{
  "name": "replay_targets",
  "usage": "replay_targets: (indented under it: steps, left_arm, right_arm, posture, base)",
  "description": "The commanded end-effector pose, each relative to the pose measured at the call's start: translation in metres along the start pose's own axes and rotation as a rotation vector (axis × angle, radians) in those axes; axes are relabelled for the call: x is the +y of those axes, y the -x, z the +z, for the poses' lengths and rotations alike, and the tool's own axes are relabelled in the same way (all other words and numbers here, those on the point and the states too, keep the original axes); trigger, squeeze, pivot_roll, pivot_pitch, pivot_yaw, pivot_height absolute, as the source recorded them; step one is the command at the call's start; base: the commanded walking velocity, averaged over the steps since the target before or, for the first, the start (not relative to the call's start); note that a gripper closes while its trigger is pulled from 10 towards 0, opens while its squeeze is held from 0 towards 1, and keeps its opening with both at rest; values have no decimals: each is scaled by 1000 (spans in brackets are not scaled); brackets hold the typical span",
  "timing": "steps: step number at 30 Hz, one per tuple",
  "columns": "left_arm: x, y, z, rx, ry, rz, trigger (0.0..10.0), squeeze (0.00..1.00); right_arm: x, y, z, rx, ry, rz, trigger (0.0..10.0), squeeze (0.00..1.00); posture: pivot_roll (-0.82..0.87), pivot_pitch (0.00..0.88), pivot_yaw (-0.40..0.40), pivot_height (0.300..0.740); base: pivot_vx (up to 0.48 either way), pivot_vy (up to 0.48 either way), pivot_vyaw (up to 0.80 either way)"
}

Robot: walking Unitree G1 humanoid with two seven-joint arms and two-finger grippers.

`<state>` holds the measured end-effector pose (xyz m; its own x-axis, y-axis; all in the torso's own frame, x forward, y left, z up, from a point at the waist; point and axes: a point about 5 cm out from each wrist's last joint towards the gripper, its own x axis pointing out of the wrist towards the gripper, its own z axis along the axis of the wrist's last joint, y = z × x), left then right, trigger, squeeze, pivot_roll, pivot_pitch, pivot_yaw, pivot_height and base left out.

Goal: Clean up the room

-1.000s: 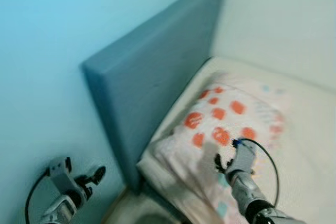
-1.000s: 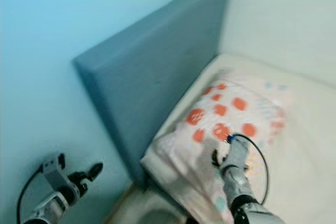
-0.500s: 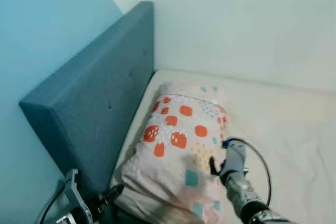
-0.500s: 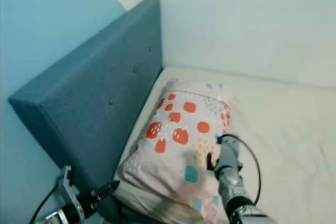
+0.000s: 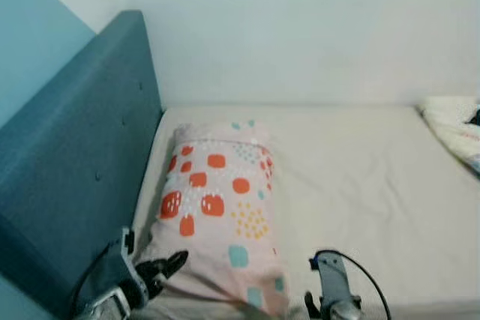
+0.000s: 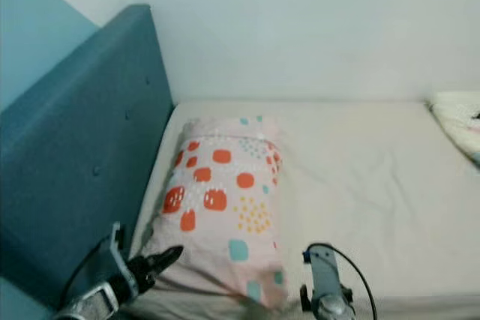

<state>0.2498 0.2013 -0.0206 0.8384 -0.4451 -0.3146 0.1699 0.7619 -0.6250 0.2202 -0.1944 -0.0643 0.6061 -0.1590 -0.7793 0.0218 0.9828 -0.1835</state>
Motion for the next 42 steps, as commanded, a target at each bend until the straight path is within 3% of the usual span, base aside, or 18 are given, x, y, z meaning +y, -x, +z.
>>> replay_targets:
  steps: [1, 6, 8, 14, 17, 18, 23, 26, 31, 33, 36, 38, 42]
  left_arm:
    - [-2, -6, 11, -40, -55, 20, 10000, 0]
    - [-15, -21, 31, -102, -137, 18, 10000, 0]
    - [-19, -28, 39, -130, -228, 92, 10000, 0]
    - [-21, -34, 48, -165, -301, 197, 10000, 0]
    - [-26, -39, 55, -176, -411, 256, 10000, 0]
    - [-26, -39, 55, -176, -411, 256, 10000, 0]
    - [-33, -47, 54, -117, -591, 321, 10000, 0]
    - [-31, -48, 54, -89, -649, 371, 10000, 0]
    - [-29, -47, 54, -71, -667, 405, 10000, 0]
    - [-18, -42, 57, -36, -706, 544, 10000, 0]
    - [-10, -36, 60, -27, -705, 630, 10000, 0]
    - [7, -23, 64, -27, -641, 771, 10000, 0]
    - [19, -12, 63, -18, -552, 854, 10000, 0]
  right_arm:
    - [2, 1, -9, 31, 42, 9, 10000, 0]
    - [2, 1, -10, 33, 42, 15, 10000, 0]
    - [4, 1, -7, 21, 42, 19, 10000, 0]
    - [5, 0, -1, -4, 44, 26, 10000, 0]
    - [6, 0, 8, -36, 32, 36, 10000, 0]
    - [6, 0, 8, -36, 32, 36, 10000, 0]
    - [11, -1, 28, -111, 5, 65, 10000, 0]
    - [12, -1, 37, -145, -27, 76, 10000, 0]
    - [13, -1, 41, -164, -43, 88, 10000, 0]
    - [19, 0, 57, -209, -92, 136, 10000, 0]
    - [21, 1, 65, -238, -120, 164, 10000, 0]
    - [24, 3, 74, -278, -151, 202, 10000, 0]
    - [25, 3, 80, -298, -161, 218, 10000, 0]
  posture:
    - [-76, 49, 9, 740]
    - [-79, 52, 11, 740]
    - [-84, 53, 13, 740]
    - [-88, 57, 11, 740]
    - [-91, 65, 8, 740]
    - [-91, 65, 8, 740]
    - [-100, 65, 10, 740]
    - [-103, 64, 12, 740]
    - [-107, 66, 12, 740]
    - [-116, 70, 18, 740]
    - [-122, 72, 20, 735]
    - [-125, 79, 23, 725]
    - [-124, 84, 24, 715]
  base:
    - [0, 0, -744]
    - [0, 0, -750]
    - [0, 0, -750]
    - [0, 0, -750]
    - [0, 0, -748]
    - [0, 0, -750]
    - [0, 0, -747]
    - [0, 0, -248]
    - [0, 0, 0]
    - [0, 0, 0]
    - [0, 0, 0]
    - [0, 0, 0]
    - [0, 0, 0]
